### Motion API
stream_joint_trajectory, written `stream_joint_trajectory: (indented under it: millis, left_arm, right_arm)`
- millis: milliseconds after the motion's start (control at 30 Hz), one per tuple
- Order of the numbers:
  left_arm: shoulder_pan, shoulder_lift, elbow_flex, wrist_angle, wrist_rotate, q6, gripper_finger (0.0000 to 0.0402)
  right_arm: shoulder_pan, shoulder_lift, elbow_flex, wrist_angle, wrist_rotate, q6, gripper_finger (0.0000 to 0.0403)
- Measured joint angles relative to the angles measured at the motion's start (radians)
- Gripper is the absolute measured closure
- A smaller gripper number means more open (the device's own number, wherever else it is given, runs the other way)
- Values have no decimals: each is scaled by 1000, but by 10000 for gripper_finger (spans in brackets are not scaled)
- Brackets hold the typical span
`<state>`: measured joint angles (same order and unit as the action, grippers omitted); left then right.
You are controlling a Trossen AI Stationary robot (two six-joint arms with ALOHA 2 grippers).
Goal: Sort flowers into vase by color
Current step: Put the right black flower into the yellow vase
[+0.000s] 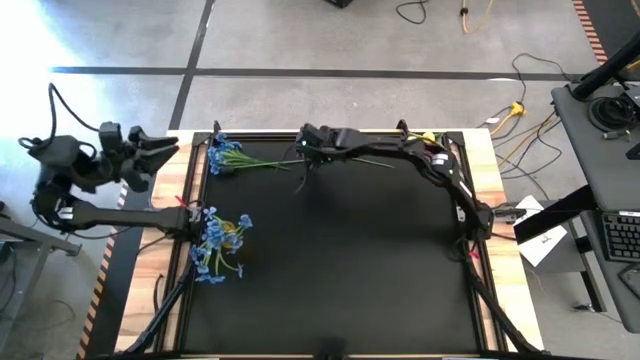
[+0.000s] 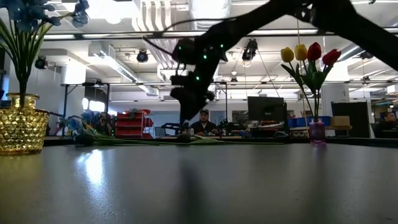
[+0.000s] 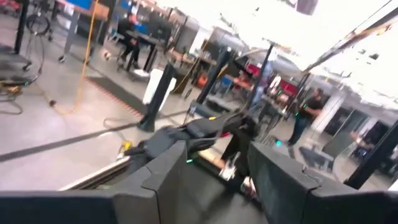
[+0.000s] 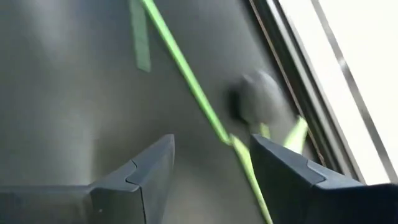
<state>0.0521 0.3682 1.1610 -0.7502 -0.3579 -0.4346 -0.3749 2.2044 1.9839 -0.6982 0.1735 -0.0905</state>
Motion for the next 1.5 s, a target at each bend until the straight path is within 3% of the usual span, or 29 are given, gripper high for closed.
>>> stream_joint_trajectory:
  millis: [267, 633, 800, 1000, 1100, 1333, 1500]
  left_arm:
    - [0, -14, -136, 163, -20, -27, 259]
    - [0, -7, -150, 283, -53, 55, 264]
    - [0, -9, -150, 305, -55, 83, 264]
    - [0, -1, -159, 305, -54, 96, 265]
    - [0, 11, -168, 306, -53, 110, 265]
    - [0, 42, -169, 307, -52, 125, 265]
    - [0, 38, -167, 295, -15, 130, 265]
  right_arm:
    - [-141, 53, 58, -206, -67, -57, 211]
    - [-182, 114, 55, -258, -104, -54, 224]
    - [-185, 133, 57, -274, -112, -37, 269]
    - [-183, 138, 56, -246, -135, -21, 376]
    - [-183, 136, 64, -245, -147, 6, 386]
    - [-130, 35, 140, -234, -152, 45, 389]
    - [-71, -80, 170, -130, -230, 108, 389]
